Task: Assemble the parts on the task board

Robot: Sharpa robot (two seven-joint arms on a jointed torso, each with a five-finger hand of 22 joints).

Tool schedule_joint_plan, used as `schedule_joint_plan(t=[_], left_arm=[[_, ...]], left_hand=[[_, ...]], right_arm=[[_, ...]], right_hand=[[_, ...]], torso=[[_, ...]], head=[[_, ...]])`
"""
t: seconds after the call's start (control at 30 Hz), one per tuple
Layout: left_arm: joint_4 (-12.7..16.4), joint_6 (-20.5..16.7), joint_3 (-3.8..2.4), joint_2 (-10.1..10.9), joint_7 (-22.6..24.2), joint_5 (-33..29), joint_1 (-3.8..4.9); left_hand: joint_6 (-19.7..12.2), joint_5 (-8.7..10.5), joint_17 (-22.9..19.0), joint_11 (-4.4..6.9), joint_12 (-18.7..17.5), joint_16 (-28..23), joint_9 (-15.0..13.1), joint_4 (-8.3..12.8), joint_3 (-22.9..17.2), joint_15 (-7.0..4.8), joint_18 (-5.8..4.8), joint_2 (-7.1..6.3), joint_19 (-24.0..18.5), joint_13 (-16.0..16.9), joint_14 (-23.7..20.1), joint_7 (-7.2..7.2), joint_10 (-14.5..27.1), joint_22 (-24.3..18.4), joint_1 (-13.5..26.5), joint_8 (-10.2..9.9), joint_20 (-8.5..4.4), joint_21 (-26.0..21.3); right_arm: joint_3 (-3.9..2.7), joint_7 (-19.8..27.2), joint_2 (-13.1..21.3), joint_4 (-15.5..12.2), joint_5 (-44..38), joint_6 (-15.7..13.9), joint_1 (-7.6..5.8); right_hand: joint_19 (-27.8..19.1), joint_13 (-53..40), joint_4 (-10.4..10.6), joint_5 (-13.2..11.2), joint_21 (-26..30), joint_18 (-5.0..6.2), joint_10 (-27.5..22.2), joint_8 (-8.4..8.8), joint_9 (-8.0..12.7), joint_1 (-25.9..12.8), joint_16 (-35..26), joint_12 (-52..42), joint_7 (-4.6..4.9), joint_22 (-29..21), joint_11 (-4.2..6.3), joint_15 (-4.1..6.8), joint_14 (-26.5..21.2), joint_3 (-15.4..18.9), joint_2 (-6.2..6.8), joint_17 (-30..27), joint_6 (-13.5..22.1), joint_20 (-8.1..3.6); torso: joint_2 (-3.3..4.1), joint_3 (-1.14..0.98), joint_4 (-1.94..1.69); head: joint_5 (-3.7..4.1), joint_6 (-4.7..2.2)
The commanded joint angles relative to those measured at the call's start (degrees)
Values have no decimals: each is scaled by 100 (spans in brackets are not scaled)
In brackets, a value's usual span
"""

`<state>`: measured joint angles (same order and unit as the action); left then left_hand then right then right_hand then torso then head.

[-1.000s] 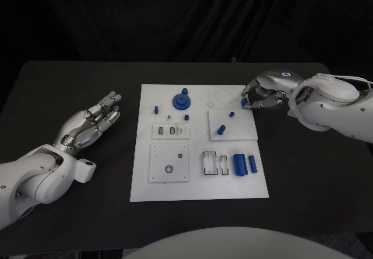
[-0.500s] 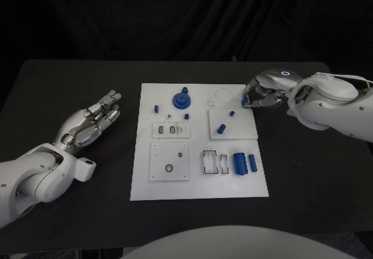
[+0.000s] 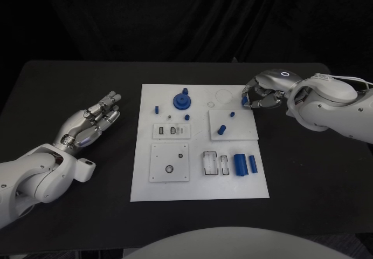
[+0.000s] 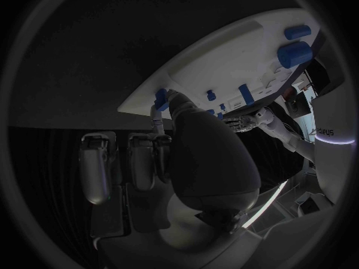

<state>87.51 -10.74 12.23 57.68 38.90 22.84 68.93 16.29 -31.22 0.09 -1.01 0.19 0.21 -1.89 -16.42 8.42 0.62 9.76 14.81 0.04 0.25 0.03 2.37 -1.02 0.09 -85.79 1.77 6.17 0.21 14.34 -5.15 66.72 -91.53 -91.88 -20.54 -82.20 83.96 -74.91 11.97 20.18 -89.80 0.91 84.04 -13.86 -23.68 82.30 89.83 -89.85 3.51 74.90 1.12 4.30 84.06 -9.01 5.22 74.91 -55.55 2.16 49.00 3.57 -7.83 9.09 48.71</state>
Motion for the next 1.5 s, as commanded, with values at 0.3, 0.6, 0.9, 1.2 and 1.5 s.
schedule_joint_plan(t=[0.3, 0.6, 0.9, 1.2, 1.5], left_arm=[[-231, 216, -4, -110, 1023, -382, 5], [-261, 264, -6, -175, 1019, -673, 8], [-205, 271, -6, -236, 972, -829, 11], [-161, 327, -7, -295, 946, -955, 12], [-108, 383, -7, -308, 919, -968, 12]], left_hand=[[102, 939, -9, -57, 7, -21, -16, -58, 459, 60, 28, 188, -4, 2, -3, 57, -2, -9, 701, 25, 112, -21], [93, 1253, -9, -71, 7, -21, -15, -43, 474, 89, 24, 203, -4, 3, -3, 61, -5, -9, 932, 23, 133, -21], [96, 1027, -9, -81, 8, -21, -15, -38, 380, 101, 22, 195, -4, 4, -3, 69, -8, -9, 834, 24, 145, -21], [107, 1262, -9, -103, 8, -21, -16, -44, 417, 115, 22, 199, -4, 4, -3, 104, -7, -9, 958, 25, 157, -21], [97, 970, -9, -119, 7, -21, -16, -39, 316, 128, 18, 195, -4, 3, -3, 118, -4, -9, 843, 24, 165, -21]], right_arm=[[-12, 133, -63, -270, -15, -507, -82], [-16, 190, -409, -513, -15, -520, -226], [-16, 183, -963, -648, -34, -282, -239], [-16, -167, -1424, -756, -313, 240, -114], [-18, -438, -1754, -682, -582, 390, 100]], right_hand=[[604, -1509, -55, 129, -20, -91, 596, -77, -151, 11, 17, -15, -12, 1510, 48, 47, 594, -12, -104, 1509, -61, -41], [604, -1509, -56, 142, -20, -91, 596, -79, -163, 10, 17, -15, -1, 1510, 42, 44, 594, -23, -122, 1509, -54, -41], [604, -1509, -83, 156, -20, -91, 596, -93, -188, 25, 17, -15, 19, 1510, 17, 31, 594, -42, -143, 1509, -67, -35], [604, -1509, -128, 180, -20, -91, 596, -80, -203, 32, 17, -15, 50, 1510, -34, -2, 594, -56, -140, 1509, -49, -17], [604, -1509, -192, 216, -20, -91, 596, -43, -224, -27, 17, -15, 86, 1510, -97, -54, 594, -70, -134, 1509, -50, 29]], torso=[[-8, -4, 10], [-90, -12, 13], [-190, -28, 28], [-310, -68, 48], [-320, -63, 41]], head=[[6, -225], [-54, -263], [-168, -132], [-246, 129], [-304, 129]])
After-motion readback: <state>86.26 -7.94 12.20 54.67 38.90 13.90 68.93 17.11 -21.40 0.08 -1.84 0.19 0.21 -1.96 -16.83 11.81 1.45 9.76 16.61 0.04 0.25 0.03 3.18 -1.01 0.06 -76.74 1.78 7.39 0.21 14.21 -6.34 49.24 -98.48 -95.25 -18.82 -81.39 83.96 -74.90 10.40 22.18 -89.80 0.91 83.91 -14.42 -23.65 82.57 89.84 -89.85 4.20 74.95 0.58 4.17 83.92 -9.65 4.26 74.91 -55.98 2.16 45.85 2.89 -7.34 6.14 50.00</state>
